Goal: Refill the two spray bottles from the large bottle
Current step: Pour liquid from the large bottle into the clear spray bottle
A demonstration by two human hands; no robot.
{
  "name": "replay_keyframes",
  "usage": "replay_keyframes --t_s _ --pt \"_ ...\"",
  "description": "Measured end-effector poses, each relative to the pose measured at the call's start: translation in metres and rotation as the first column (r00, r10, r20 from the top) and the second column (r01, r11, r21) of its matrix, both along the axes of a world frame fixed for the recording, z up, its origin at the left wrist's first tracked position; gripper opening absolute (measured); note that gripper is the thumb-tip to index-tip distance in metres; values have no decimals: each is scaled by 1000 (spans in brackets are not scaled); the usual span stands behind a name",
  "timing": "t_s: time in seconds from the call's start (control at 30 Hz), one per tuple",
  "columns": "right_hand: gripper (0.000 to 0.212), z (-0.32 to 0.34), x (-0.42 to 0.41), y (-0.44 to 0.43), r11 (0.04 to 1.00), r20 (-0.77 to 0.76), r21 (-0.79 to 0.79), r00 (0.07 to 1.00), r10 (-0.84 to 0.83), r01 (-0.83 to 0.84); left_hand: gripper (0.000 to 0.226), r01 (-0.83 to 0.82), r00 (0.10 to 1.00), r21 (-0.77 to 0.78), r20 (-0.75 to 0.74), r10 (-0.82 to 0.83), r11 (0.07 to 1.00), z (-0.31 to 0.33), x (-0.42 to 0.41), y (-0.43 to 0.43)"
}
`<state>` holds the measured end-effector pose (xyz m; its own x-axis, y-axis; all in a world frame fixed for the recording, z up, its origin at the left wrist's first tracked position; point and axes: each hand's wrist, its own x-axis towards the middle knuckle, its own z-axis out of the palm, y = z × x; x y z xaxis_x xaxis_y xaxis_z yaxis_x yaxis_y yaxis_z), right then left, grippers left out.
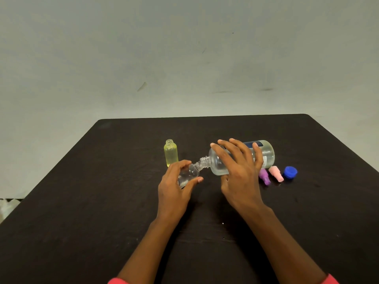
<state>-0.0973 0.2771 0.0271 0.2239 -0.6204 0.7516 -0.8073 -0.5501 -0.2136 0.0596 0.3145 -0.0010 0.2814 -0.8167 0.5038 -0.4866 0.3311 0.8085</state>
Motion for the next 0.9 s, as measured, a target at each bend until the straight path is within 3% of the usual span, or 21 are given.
replay_keyframes --t_s 0.9 --pt "83 2 0 1 1000 1 10 1000 -3 3 45 9 1000 2 4 -9 1000 1 0 0"
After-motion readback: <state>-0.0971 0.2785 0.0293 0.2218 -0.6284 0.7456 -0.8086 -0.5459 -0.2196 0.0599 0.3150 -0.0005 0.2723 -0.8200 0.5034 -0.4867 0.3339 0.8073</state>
